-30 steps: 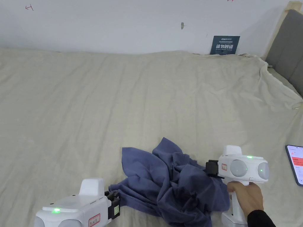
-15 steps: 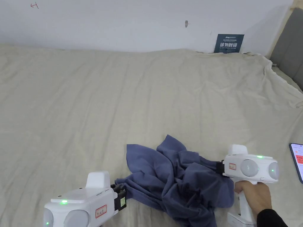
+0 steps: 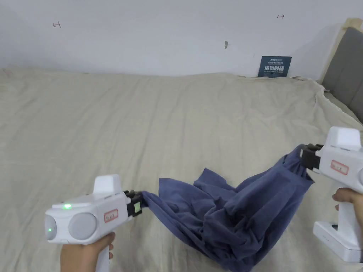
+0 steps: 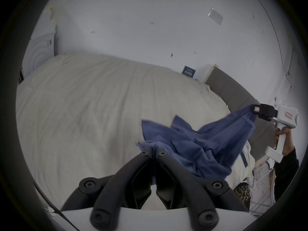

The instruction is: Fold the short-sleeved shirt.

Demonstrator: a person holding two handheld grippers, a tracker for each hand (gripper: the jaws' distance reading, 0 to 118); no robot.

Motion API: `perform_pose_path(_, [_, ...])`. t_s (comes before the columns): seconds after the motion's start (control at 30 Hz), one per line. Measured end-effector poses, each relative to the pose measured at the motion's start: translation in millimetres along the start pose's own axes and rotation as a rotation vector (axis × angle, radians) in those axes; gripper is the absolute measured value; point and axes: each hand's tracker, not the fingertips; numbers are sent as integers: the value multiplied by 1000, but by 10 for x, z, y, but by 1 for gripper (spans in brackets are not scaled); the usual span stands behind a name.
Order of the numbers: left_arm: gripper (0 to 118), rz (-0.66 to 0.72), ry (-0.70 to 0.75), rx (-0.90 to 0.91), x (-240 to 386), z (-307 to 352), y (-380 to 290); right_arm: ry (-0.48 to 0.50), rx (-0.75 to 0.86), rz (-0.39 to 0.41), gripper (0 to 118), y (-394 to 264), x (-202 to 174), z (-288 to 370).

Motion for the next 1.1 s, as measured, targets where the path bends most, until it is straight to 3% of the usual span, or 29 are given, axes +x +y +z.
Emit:
perform_pose_path(0.4, [0,-100,178,246,-321,345,1727,-40,201,-24,2,1113,24,143])
perform_pose_path(0.57, [0,-252,333,360,-198,407,2354,-92,274,30,2,1534,-169,39])
perform_pose_path(0.83, [0,-223,365,470,-136,499,3075,-185,375,72,3,2052,-360,-85])
perform_pose_path(1.1, [0,-177,397,507,-326,303,3216,-240,439,72,2,2042,-393,-271])
